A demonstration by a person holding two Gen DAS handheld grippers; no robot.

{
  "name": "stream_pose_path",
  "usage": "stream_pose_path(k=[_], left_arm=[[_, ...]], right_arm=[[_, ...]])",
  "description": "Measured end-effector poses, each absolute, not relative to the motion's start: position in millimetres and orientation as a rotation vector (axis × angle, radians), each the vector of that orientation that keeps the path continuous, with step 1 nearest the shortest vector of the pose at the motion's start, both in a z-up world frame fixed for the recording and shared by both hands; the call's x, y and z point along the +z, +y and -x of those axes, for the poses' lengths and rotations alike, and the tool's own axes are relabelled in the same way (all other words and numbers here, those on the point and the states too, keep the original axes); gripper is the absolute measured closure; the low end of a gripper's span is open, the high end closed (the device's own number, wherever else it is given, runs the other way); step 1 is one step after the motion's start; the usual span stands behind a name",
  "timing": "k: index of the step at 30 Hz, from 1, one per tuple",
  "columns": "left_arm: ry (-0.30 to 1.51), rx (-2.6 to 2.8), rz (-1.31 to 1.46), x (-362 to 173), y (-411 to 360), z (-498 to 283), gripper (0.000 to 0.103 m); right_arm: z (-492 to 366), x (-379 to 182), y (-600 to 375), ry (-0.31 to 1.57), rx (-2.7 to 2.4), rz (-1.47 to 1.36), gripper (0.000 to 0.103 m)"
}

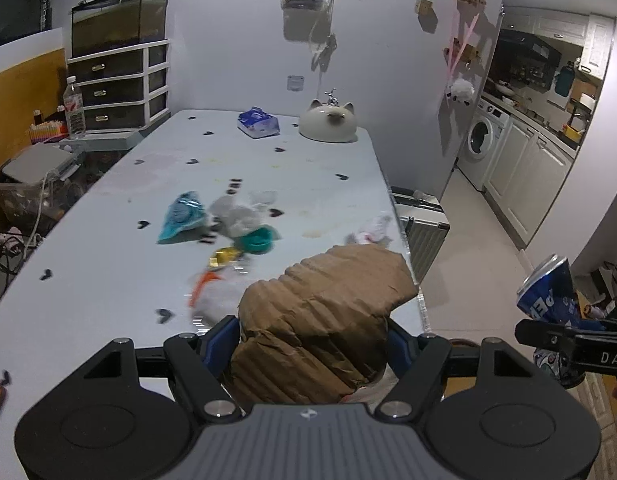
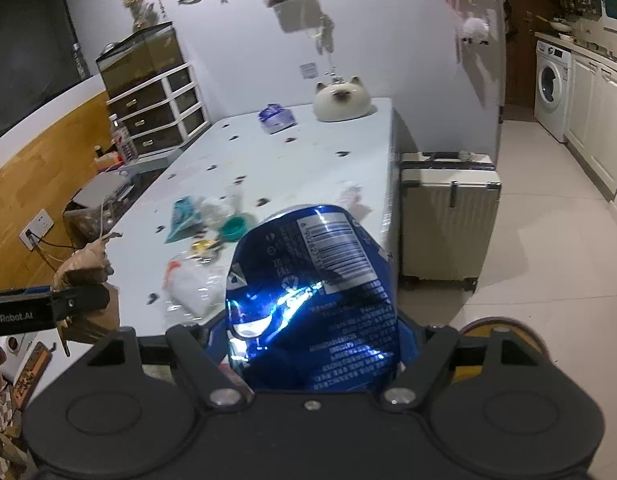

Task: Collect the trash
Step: 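Carry the cardboard and blue can with both grippers over the trash bin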

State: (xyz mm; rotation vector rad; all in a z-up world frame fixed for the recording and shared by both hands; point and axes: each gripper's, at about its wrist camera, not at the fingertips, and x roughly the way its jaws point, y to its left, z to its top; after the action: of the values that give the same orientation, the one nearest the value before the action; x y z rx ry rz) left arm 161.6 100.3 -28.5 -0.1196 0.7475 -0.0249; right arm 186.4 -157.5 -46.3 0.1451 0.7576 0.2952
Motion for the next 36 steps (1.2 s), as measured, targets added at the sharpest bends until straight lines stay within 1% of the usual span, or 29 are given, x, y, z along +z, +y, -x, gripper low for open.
stream_pose_path(k=[11, 21, 25, 29, 36], left_arm=[[0.810, -0.071, 0.120, -46.7, -50.2, -211.2, 0.028], [0.913, -0.175, 0.100, -84.0, -149.8, -267.3, 0.028], [0.974, -0.217, 0.097, -110.5, -179.8, -293.5, 0.028], [1.062, -0.269, 0.118, -148.7, -203.6, -319.1, 0.028], [1.231, -0.282, 0.159, -238.7, -236.6, -354.1, 0.028]], right_arm=[[-232.9, -68.8, -303.5, 0.809, 0.292, -0.162, 0.025], [-269.6, -117.2, -396.1, 0.903, 0.208, -0.237, 0.025], [-281.7, -140.7, -423.1, 0.937, 0.168, -0.290, 0.025], [-295.2, -172.7, -440.7, 0.987, 0.123, -0.344, 0.025], [-317.2, -243.0, -455.2, 1.088, 0.078, -0.411, 0.025]])
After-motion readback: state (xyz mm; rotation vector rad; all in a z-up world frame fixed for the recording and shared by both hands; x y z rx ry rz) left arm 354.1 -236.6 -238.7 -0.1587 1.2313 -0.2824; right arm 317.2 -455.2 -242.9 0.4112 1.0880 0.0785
